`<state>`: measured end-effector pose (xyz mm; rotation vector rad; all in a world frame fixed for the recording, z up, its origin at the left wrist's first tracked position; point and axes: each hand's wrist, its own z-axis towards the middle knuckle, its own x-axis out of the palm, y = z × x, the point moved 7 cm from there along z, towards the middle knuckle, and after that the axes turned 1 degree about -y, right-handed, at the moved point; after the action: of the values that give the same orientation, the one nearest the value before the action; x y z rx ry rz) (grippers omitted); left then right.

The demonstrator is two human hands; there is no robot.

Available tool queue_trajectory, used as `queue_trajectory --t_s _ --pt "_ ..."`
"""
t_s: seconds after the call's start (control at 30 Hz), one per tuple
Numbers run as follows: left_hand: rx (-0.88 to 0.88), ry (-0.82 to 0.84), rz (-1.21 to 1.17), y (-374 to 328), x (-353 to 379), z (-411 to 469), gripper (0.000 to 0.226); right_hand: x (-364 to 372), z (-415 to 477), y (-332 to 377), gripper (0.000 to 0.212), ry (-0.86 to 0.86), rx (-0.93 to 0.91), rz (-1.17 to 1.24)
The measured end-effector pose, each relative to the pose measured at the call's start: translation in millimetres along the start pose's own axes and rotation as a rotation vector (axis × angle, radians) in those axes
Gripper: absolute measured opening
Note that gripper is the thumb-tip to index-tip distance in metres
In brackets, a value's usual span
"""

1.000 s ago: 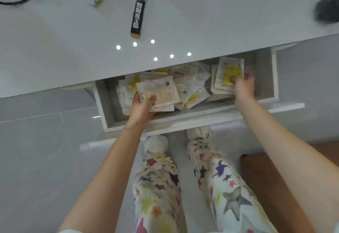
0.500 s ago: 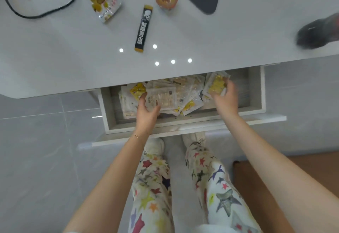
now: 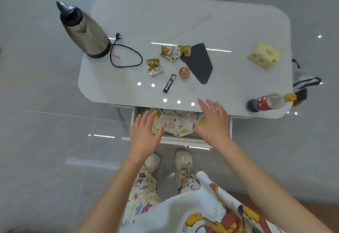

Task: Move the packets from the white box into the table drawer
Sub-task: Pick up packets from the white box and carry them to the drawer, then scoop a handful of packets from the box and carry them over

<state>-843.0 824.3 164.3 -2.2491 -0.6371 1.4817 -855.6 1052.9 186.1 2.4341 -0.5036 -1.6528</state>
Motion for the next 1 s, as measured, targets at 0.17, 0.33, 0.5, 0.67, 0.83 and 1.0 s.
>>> queue_trajectory --t_s 0.17,0.33,0.5,0.67,0.83,1.0 --pt "-0.043 -0.076 0.027 1.7 -56.5 -67.2 0.068 -43.2 -36.8 51.2 0.072 -0.008 -0.267 -0.218" --pt "-0.125 -0.120 0.062 29.5 -92.5 -128.8 0.076 -54.3 -70.2 104.8 0.073 0.036 -0.400 -0.279" --pt "-0.245 -0.223 0.023 69.3 -134.3 -187.6 0.076 -46.6 -101.8 193.2 0.069 0.083 -0.557 -0.272" --pt "-0.398 -0.369 -0.014 130.1 -180.3 -249.9 0.082 -18.6 -141.1 298.4 0.069 0.114 -0.740 -0.274" --pt "-0.542 -0.494 -0.025 212.0 -226.4 -319.7 0.082 23.1 -183.9 412.4 0.070 0.113 -0.924 -0.318" --pt "-0.696 -0.614 -0.046 290.2 -269.0 -382.7 0.083 68.2 -224.5 511.1 0.071 0.131 -1.071 -0.376"
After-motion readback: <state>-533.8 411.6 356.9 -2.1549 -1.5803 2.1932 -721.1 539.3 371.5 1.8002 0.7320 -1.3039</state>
